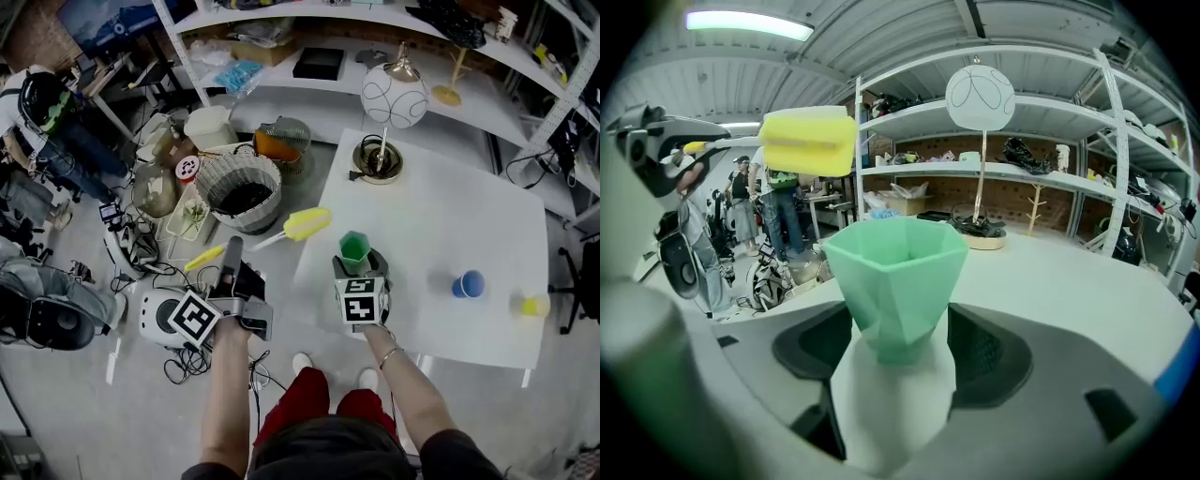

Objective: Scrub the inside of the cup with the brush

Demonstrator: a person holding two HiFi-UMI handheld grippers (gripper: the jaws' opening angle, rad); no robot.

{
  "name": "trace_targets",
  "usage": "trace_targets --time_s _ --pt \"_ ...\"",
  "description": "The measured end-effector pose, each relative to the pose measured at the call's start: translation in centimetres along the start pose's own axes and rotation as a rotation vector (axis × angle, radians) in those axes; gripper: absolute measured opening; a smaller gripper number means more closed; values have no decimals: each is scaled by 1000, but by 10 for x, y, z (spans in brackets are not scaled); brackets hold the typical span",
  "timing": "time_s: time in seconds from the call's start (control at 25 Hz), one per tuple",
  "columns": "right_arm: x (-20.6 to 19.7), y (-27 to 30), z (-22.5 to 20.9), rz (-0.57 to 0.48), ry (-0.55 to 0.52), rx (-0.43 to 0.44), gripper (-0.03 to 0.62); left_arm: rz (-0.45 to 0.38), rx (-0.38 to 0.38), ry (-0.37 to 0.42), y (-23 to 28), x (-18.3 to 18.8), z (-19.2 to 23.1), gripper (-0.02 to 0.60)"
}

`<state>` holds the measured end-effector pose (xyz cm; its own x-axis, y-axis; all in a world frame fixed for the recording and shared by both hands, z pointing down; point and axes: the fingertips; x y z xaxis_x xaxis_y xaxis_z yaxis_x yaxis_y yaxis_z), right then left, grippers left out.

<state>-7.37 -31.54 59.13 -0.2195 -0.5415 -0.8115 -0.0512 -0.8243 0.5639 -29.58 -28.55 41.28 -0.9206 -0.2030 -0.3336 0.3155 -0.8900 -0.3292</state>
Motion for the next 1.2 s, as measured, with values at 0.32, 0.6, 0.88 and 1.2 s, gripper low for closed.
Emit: trace_targets --time_s 0.32,0.6,0.88,1.2 --pt "-4 -15 5 -1 17 26 310 -11 -1 13 -10 -1 -9 41" --pt "-5 -35 2 -29 -1 34 310 -18 -8 23 -14 -7 -17 41" --pt "-2 -57 -1 -69 19 76 310 -30 -19 30 -20 -16 -31 41" --pt "5 -83 -16 -127 15 76 171 -38 -37 36 -24 -32 -47 41"
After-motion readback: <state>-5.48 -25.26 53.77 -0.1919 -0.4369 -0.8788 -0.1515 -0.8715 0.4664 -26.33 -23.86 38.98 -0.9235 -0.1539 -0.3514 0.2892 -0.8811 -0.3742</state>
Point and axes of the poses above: the fingertips, and each gripper's own axes: y forward along the fingers, z to its left, x out of its top, and after that the axes turned 14 degrees about -x, right-handed
